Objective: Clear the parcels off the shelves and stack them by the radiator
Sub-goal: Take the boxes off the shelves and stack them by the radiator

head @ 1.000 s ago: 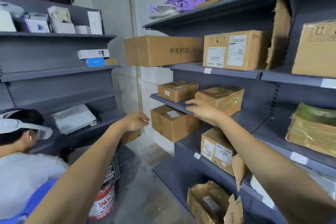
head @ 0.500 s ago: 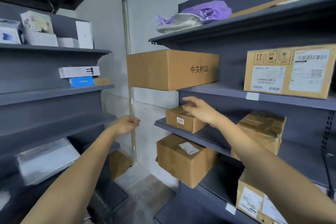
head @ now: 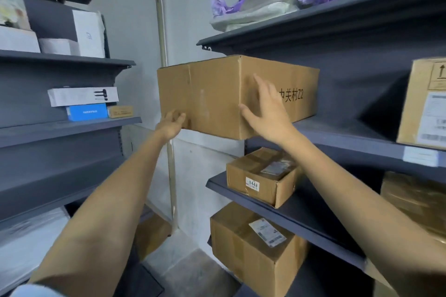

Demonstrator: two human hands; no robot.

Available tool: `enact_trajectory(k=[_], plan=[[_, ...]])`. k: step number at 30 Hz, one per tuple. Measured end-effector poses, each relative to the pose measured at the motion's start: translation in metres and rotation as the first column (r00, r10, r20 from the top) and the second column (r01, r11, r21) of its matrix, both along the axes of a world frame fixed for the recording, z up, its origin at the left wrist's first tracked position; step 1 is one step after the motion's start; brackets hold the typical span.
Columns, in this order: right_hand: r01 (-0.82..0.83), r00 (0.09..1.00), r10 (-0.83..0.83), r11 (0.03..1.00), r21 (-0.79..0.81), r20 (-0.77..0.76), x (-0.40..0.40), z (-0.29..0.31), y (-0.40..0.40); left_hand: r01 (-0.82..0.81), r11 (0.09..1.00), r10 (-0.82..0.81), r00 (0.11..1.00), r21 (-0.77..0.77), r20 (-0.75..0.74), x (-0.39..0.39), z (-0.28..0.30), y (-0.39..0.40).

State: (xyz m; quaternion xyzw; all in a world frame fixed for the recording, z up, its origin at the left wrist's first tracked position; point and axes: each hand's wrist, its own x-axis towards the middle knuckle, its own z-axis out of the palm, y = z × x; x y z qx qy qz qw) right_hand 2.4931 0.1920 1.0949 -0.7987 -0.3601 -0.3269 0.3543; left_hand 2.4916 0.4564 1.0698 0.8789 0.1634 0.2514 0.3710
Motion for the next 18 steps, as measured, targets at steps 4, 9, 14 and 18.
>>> enact_trajectory(k=[4,9,14,18], plan=[[-0.058,0.993,0.040,0.985,0.163,0.112,0.029,0.018,0.018,0.037,0.974,-0.013,0.994,-0.226,0.107,0.035,0.016,0.029],[-0.071,0.985,0.037,0.979,0.193,0.171,0.054,0.019,0.030,-0.013,0.865,0.156,0.957,-0.501,0.245,0.075,0.029,0.054],[-0.106,0.985,0.083,0.982,0.155,0.150,0.066,0.033,0.031,0.034,0.777,0.179,0.946,-0.629,0.272,0.109,0.043,0.083],[-0.168,0.985,0.149,0.923,0.345,0.081,0.062,0.035,0.036,0.049,0.766,0.156,0.953,-0.641,0.259,0.114,0.041,0.086]])
